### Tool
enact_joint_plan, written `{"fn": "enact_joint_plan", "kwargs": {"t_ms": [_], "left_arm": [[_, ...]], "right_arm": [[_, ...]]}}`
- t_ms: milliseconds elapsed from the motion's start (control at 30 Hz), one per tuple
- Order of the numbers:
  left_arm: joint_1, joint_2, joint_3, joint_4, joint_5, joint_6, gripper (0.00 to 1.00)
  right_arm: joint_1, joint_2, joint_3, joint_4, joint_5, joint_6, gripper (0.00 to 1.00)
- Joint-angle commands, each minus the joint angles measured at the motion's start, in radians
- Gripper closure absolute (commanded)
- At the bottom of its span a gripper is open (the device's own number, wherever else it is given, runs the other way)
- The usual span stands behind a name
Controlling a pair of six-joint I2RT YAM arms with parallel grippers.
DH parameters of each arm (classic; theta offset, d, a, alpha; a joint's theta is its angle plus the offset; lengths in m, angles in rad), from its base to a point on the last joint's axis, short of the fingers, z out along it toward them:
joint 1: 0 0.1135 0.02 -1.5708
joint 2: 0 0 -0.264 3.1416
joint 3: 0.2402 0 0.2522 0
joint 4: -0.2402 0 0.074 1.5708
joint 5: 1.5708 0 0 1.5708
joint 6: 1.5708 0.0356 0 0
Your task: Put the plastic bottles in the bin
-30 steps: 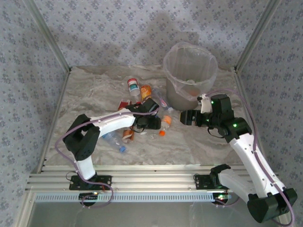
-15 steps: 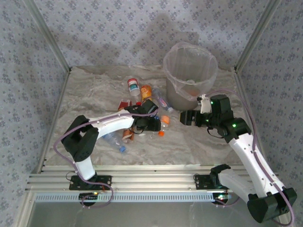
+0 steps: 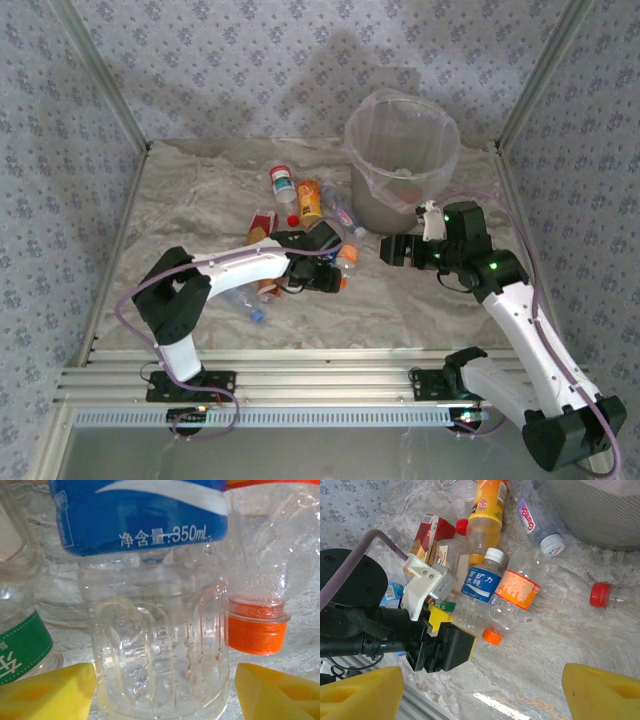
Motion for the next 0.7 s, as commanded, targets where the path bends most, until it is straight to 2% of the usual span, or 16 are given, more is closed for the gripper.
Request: {"fn": "enact_joint_plan", "kwargs": {"t_ms": [0, 333, 667], "left_arm": [[0.007, 0.018, 0.018, -0.020, -0.012, -0.002, 0.26], [0.023, 0.062, 0.058, -0.006, 0.006, 0.013, 0.23], [0.029, 0.061, 0.046, -0.010, 0.010, 0.016, 0.28]], "right_arm": [[0.005, -0.008, -0.015, 0.012, 0.005, 0.006, 0.15], [0.005, -0.017, -0.026, 0.008, 0.010, 0.006, 0.15], [0.005, -0.005, -0.043, 0.027, 0.008, -0.002, 0.16]]}}
